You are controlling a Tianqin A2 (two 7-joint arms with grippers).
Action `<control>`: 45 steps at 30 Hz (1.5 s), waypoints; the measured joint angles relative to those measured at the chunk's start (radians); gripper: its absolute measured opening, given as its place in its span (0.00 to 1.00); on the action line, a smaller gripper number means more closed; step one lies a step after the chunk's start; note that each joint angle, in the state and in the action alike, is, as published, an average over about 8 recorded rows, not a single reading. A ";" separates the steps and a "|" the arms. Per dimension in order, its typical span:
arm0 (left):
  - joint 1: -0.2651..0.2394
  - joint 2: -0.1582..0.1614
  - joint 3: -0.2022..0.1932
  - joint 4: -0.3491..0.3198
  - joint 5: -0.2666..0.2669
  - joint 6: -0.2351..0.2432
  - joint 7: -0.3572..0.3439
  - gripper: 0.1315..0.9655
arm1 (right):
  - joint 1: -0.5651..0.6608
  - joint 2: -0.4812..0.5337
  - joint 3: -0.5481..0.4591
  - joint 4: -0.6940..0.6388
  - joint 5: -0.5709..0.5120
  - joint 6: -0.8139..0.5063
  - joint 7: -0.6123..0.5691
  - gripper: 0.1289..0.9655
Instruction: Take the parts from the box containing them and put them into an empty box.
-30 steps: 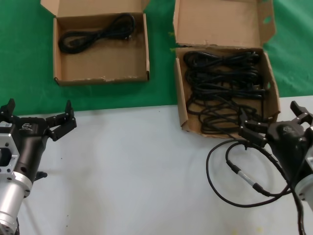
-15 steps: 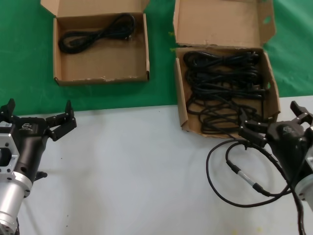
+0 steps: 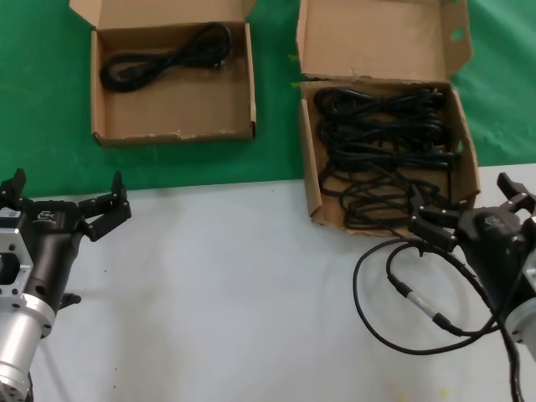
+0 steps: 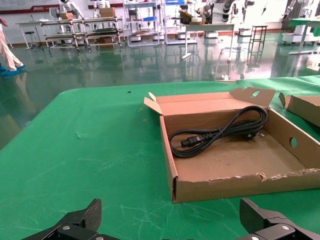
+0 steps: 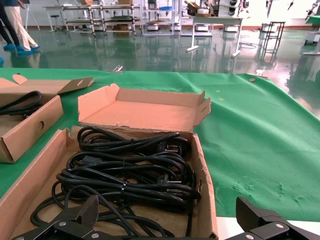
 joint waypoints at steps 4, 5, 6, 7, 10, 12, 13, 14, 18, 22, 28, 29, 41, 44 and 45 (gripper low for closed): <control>0.000 0.000 0.000 0.000 0.000 0.000 0.000 1.00 | 0.000 0.000 0.000 0.000 0.000 0.000 0.000 1.00; 0.000 0.000 0.000 0.000 0.000 0.000 0.000 1.00 | 0.000 0.000 0.000 0.000 0.000 0.000 0.000 1.00; 0.000 0.000 0.000 0.000 0.000 0.000 0.000 1.00 | 0.000 0.000 0.000 0.000 0.000 0.000 0.000 1.00; 0.000 0.000 0.000 0.000 0.000 0.000 0.000 1.00 | 0.000 0.000 0.000 0.000 0.000 0.000 0.000 1.00; 0.000 0.000 0.000 0.000 0.000 0.000 0.000 1.00 | 0.000 0.000 0.000 0.000 0.000 0.000 0.000 1.00; 0.000 0.000 0.000 0.000 0.000 0.000 0.000 1.00 | 0.000 0.000 0.000 0.000 0.000 0.000 0.000 1.00; 0.000 0.000 0.000 0.000 0.000 0.000 0.000 1.00 | 0.000 0.000 0.000 0.000 0.000 0.000 0.000 1.00; 0.000 0.000 0.000 0.000 0.000 0.000 0.000 1.00 | 0.000 0.000 0.000 0.000 0.000 0.000 0.000 1.00; 0.000 0.000 0.000 0.000 0.000 0.000 0.000 1.00 | 0.000 0.000 0.000 0.000 0.000 0.000 0.000 1.00; 0.000 0.000 0.000 0.000 0.000 0.000 0.000 1.00 | 0.000 0.000 0.000 0.000 0.000 0.000 0.000 1.00; 0.000 0.000 0.000 0.000 0.000 0.000 0.000 1.00 | 0.000 0.000 0.000 0.000 0.000 0.000 0.000 1.00; 0.000 0.000 0.000 0.000 0.000 0.000 0.000 1.00 | 0.000 0.000 0.000 0.000 0.000 0.000 0.000 1.00; 0.000 0.000 0.000 0.000 0.000 0.000 0.000 1.00 | 0.000 0.000 0.000 0.000 0.000 0.000 0.000 1.00; 0.000 0.000 0.000 0.000 0.000 0.000 0.000 1.00 | 0.000 0.000 0.000 0.000 0.000 0.000 0.000 1.00; 0.000 0.000 0.000 0.000 0.000 0.000 0.000 1.00 | 0.000 0.000 0.000 0.000 0.000 0.000 0.000 1.00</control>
